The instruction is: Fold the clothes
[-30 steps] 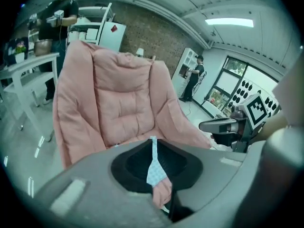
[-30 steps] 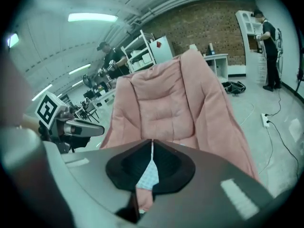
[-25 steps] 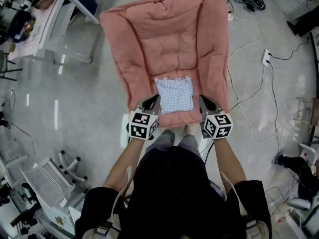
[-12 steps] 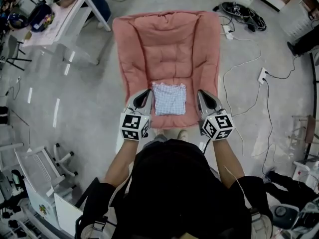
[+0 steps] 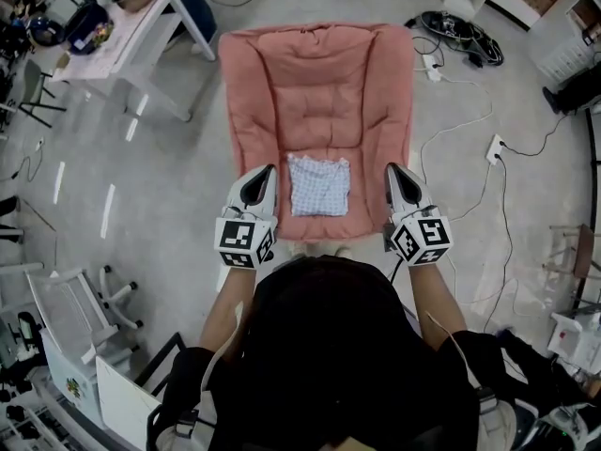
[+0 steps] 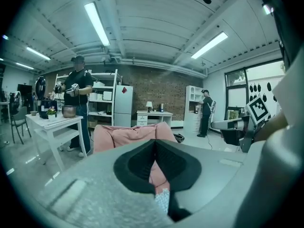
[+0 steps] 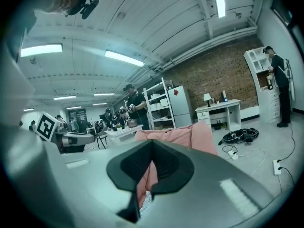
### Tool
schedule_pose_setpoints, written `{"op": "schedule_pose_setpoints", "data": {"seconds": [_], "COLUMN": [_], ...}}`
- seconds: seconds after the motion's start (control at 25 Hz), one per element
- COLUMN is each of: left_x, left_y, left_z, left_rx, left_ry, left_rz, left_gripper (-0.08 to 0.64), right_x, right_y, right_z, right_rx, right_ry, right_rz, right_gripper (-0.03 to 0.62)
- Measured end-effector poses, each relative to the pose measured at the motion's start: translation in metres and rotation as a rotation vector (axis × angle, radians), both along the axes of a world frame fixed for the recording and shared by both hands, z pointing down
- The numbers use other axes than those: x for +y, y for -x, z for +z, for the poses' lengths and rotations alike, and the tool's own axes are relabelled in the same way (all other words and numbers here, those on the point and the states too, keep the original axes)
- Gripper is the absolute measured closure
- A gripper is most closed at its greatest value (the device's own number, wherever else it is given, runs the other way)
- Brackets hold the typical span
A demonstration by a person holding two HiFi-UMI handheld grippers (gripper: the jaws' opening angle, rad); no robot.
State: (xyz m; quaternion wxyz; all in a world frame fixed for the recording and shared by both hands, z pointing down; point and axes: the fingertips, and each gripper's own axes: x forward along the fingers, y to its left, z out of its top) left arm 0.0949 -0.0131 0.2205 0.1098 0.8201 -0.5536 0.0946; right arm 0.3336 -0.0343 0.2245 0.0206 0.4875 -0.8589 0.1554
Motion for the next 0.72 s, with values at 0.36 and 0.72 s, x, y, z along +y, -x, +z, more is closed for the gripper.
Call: {"op": "schedule_pose_setpoints", "data": {"seconds": [0.36,0.72], "left_x": [-0.008,-0.013], "left_y": [0.005,0.014], "left_z": [0.0,-0.002], "left_rx": [-0.025,-0.004], "left_ry": [-0.009,-0.002], "left_rz": [-0.002,-0.01], "left_gripper": [0.552,0.552], "right_x": [-0.015,-0.019], "right_y": [-0.005,-0.004], "right_z": [-0.006,-0.009], "right_rx": [0.013,-0.008], "right_ry": [-0.025,-0.018], "right_rz": [0.014,0.026], "right_gripper": [0.589,0.589]}}
